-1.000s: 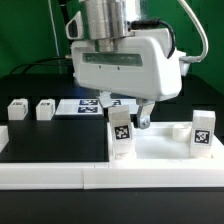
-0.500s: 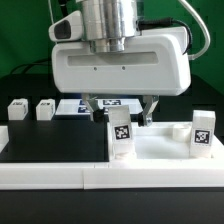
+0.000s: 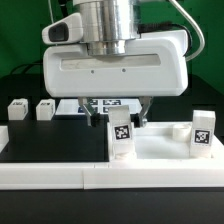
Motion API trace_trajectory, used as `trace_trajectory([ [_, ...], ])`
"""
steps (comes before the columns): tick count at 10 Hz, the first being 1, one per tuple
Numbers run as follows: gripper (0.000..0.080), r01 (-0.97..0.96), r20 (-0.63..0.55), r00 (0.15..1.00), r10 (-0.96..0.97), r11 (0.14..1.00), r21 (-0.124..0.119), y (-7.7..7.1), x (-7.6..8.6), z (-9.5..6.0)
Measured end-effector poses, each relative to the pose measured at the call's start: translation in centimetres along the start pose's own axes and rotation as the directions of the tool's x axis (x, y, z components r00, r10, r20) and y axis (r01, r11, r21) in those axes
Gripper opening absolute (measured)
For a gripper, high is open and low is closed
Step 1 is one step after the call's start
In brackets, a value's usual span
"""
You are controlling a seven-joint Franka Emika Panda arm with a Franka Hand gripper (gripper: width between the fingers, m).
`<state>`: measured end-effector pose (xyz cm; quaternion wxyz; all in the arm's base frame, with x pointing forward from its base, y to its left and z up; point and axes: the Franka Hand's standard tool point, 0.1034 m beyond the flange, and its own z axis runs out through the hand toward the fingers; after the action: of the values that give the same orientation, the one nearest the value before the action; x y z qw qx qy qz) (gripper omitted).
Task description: Assemble square table
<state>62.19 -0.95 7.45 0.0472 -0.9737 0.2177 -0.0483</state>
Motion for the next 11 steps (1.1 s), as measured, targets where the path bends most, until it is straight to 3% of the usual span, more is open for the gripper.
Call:
trace_trajectory([
  [1,0.0292,-0.066,0.000,0.998,0.066,0.998,0.000,-0.01,-0.01,0.01],
  [6,0.0288,-0.419,0.002,0.908,0.419,0.908,-0.002,-0.12,-0.09,0.17],
  [8,0.0290,-0.673,0.013,0.739,0.673,0.739,-0.002,-0.12,0.15,0.28],
  [10,0.0291,-0.854,0.042,0.519,0.853,0.520,-0.018,-0.09,0.06,0.33],
  [11,0.0291,-0.923,0.062,0.383,0.922,0.384,-0.010,-0.04,-0.01,0.37],
])
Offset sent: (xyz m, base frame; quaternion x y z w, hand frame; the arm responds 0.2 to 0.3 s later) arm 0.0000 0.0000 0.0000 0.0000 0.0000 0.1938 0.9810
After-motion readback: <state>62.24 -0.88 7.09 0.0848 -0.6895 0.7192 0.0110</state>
